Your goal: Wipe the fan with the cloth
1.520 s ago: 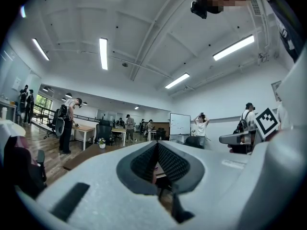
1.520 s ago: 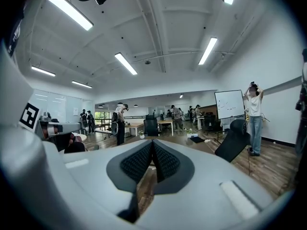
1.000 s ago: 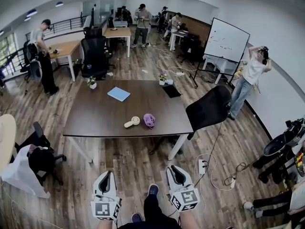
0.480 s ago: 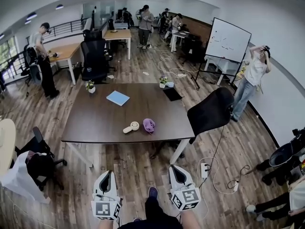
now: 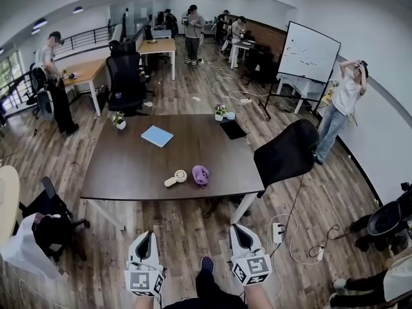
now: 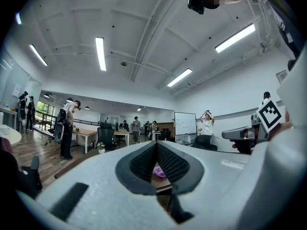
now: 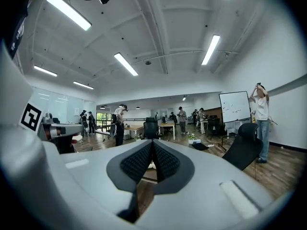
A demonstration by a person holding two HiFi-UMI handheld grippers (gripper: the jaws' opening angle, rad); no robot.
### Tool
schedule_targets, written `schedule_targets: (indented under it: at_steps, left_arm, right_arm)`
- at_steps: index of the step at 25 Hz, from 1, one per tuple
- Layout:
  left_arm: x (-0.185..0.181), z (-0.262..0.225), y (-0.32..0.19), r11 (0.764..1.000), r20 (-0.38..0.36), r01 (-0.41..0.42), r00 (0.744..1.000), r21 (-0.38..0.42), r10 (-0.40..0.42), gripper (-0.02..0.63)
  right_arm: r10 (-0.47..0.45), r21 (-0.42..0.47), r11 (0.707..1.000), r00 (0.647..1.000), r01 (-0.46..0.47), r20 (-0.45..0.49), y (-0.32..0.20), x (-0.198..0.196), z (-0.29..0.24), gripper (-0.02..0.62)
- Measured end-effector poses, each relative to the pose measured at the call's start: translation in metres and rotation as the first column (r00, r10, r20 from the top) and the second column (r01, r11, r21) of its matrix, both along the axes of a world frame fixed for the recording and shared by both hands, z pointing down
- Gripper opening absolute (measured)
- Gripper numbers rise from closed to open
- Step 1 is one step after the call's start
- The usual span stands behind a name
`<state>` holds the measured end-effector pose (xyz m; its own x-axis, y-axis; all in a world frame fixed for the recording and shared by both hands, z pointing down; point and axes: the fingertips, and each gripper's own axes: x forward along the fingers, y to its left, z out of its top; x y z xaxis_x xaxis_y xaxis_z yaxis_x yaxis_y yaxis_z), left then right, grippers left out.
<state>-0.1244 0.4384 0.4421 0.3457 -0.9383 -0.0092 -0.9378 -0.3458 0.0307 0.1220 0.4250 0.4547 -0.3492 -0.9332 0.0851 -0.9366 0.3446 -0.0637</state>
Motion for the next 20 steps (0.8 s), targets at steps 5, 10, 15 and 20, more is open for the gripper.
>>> schedule_targets:
  at_steps: [5,10,15,20]
  left_arm:
    - [0.004,0.004,-0.031,1.000,-0.005,-0.009,1.000,-0.010,0.009,-0.015]
    - [0.006,0.007,-0.061,1.000,-0.004,0.001,1.000,-0.019,-0.001,-0.014]
    - [0.015,0.006,-0.097,0.999,-0.015,0.003,1.000,-0.032,-0.003,-0.014]
    - [0.027,0.006,-0.132,0.999,-0.007,0.012,1.000,-0.037,-0.012,-0.014]
  right_arm:
    - [0.002,-0.028,1.000,0.999,-0.001,0.048,-0.033,0.005,0.003,0.012]
    - [-0.020,-0.043,0.999,0.999,0.022,0.047,-0.063,0.002,0.009,0.012]
    - [-0.042,-0.045,0.998,0.999,0.043,0.017,-0.099,0.006,0.010,0.012]
    - [-0.052,-0.046,0.998,0.999,0.052,0.015,-0.135,0.021,0.011,0.012]
